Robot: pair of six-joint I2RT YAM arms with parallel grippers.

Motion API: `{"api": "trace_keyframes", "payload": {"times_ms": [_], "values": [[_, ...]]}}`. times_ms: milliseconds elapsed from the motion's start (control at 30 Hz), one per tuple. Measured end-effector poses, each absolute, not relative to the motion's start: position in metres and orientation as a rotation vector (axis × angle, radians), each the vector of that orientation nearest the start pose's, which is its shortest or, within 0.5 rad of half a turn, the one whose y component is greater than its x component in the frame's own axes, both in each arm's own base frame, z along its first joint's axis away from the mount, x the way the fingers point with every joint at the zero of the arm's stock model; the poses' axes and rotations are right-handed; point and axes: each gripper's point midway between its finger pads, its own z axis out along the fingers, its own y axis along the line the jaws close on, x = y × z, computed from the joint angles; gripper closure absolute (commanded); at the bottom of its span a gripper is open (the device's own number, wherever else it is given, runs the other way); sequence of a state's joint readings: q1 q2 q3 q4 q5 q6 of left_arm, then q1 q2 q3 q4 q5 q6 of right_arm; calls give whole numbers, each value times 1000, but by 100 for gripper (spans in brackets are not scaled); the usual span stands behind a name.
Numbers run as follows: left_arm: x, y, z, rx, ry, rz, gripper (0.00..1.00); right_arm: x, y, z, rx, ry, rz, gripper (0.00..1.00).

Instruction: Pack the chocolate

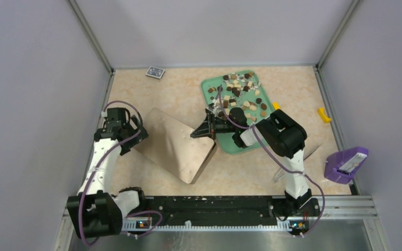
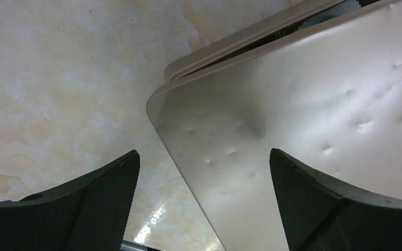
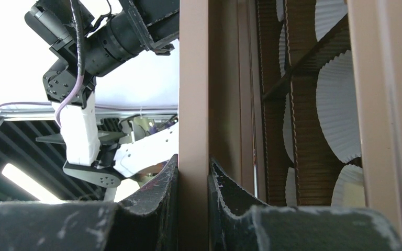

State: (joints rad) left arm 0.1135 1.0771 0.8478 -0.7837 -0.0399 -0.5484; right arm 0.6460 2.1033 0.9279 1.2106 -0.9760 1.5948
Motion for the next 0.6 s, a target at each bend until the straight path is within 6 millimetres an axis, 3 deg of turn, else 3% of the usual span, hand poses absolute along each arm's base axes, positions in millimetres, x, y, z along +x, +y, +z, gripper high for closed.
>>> {"api": "trace_keyframes", "payload": {"times_ms": [500,600], "values": [[256,5,98,-857,2503,-167,2,256,397,136,-7,2214,2241,100],[257,2,92,-860,2531,-187,2,257,395,133,8,2216,2232,90]]}}
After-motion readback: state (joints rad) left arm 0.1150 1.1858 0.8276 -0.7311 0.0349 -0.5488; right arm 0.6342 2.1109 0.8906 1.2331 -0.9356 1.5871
